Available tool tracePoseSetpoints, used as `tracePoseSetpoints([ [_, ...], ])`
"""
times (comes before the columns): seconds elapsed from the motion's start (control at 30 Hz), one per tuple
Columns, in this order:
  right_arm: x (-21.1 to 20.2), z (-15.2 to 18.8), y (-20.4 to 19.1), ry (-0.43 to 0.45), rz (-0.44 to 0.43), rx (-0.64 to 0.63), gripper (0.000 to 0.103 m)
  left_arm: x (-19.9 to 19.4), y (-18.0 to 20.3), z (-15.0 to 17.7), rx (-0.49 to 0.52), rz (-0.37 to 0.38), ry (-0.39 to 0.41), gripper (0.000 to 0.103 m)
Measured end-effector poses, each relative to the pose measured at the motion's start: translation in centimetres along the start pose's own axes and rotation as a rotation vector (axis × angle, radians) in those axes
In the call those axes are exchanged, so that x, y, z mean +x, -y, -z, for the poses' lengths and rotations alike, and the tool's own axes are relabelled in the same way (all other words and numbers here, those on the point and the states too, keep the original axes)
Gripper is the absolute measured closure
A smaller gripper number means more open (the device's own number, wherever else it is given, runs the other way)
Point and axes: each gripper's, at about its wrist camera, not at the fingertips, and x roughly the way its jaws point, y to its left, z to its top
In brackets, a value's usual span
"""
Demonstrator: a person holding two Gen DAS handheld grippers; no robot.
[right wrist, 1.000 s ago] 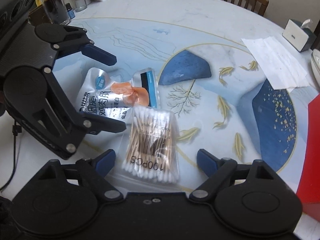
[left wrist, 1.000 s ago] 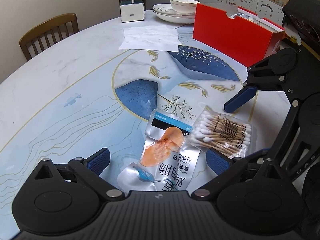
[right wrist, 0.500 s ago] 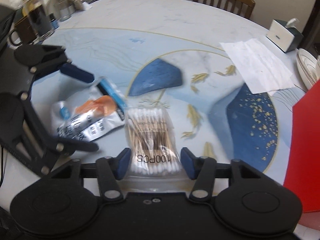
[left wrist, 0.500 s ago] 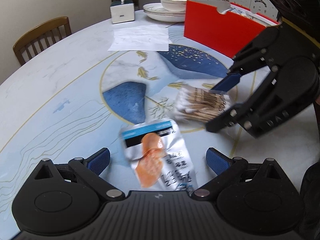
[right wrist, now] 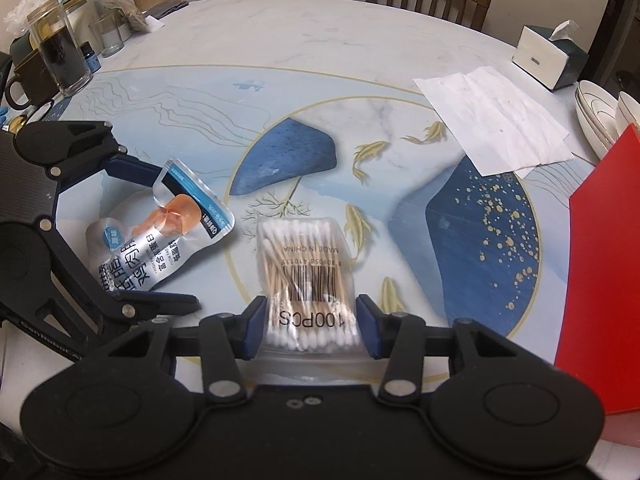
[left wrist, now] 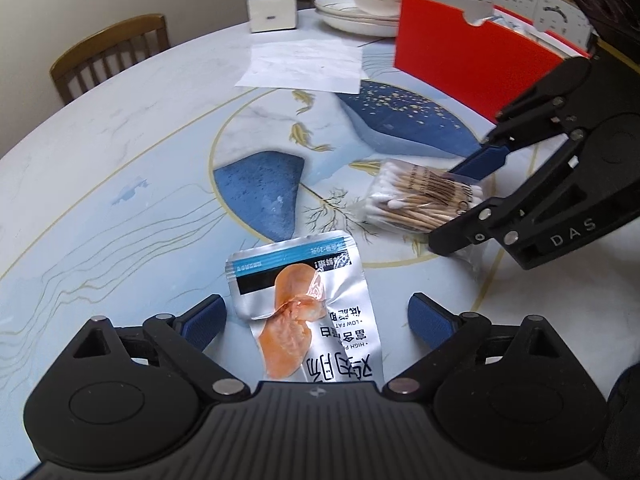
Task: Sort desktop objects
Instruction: 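Grasp the snack pouch with the left tool while the right grasps the cotton-swab pack, then carry the snack pouch and cotton-swab pack with both tools over the red box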
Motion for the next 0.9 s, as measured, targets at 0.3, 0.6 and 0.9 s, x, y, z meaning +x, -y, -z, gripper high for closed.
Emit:
tracePoseSetpoints([
  [0.3, -0.6, 0.7, 0.8, -0.005, -0.021, 0.017, 0.062, -0.4, -0.5, -1.0, -0.089, -0.066, -0.017, 0.036],
  [0.6, -2.6, 2.0, 2.5, 0.006, -0.041, 0.025, 0.064, -0.6, 0.4, -1.7, -0.141, -0.099, -0.022, 0.044],
  [0.9, -6.2, 3.5, 5.7, 0.033, -0.084, 0.032, 0.064, -1.4, 3.3, -3.1, -0.227, -0.067, -0.007, 0.045],
])
